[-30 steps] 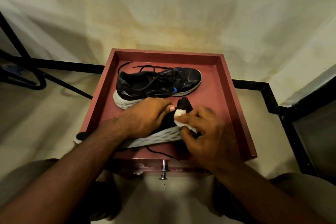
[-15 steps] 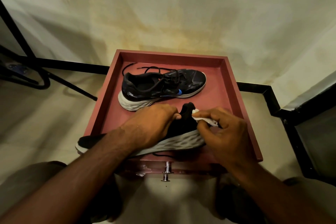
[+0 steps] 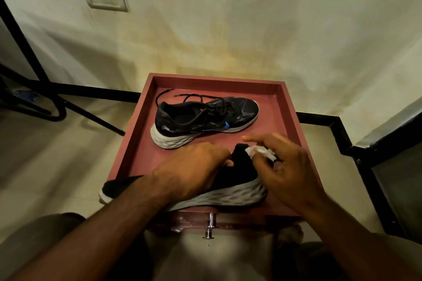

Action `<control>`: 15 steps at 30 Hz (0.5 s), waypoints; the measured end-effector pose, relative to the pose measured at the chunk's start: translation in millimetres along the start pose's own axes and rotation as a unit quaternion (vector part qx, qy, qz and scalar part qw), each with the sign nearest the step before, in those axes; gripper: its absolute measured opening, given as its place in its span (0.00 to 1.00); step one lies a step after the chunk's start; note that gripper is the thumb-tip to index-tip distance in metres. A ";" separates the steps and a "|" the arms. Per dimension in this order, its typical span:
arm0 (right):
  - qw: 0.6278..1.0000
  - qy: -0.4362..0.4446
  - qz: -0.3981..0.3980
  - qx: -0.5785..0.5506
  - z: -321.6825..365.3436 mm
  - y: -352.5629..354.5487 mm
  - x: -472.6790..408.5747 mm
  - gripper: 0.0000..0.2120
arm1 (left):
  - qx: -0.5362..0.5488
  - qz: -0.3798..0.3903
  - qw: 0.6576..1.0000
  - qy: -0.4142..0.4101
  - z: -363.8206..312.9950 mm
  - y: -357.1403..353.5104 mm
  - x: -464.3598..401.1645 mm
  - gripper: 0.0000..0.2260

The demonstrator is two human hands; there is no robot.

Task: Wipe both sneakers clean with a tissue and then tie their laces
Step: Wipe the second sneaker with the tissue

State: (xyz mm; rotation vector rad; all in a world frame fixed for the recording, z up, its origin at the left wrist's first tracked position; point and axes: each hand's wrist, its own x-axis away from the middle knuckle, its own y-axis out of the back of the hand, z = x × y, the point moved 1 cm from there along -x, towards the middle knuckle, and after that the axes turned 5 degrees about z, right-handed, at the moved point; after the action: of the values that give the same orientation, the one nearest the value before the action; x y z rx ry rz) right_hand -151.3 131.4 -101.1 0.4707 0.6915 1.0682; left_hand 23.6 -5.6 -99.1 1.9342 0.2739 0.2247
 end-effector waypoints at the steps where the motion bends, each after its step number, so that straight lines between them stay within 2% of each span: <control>1: 0.999 0.006 0.041 0.021 -0.7 3.1 -1.9 0.12 | -0.007 -0.007 1.000 -0.019 -3.2 0.4 0.2 0.11; 4: 0.993 0.014 0.109 0.053 -8.0 9.2 -6.1 0.16 | -0.024 -0.029 0.997 -0.071 -12.3 0.7 0.1 0.17; 7: 0.994 0.058 0.092 0.031 -9.4 17.1 -10.1 0.17 | 0.000 -0.013 0.998 -0.068 -18.6 3.0 0.4 0.18; 8: 0.994 0.073 0.074 0.033 -9.2 21.8 -11.5 0.19 | 0.028 -0.028 0.998 -0.056 -17.3 9.0 0.5 0.16; 10: 0.994 0.086 0.016 0.062 -9.4 36.9 -13.8 0.21 | 0.058 -0.107 0.992 -0.020 -3.4 26.0 0.5 0.15; 12: 0.988 0.064 -0.070 0.119 -15.2 59.1 -13.6 0.22 | 0.054 -0.206 0.976 0.038 22.7 44.7 2.4 0.14; 13: 0.982 0.042 -0.112 0.148 -20.0 70.6 -12.2 0.22 | 0.030 -0.231 0.969 0.077 39.0 51.1 4.0 0.13; 14: 0.974 0.019 -0.148 0.171 -23.6 80.4 -9.7 0.22 | -0.010 -0.223 0.966 0.127 53.6 53.7 4.7 0.14; 15: 0.964 0.000 -0.182 0.193 -27.0 87.4 -7.1 0.23 | -0.059 -0.184 0.964 0.181 64.4 53.5 6.0 0.18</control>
State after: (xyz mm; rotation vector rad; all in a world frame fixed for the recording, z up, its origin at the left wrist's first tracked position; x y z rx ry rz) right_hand -227.9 162.0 -60.7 0.6475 0.9508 0.5865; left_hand 52.1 -80.0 -72.8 1.6783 0.8353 0.3376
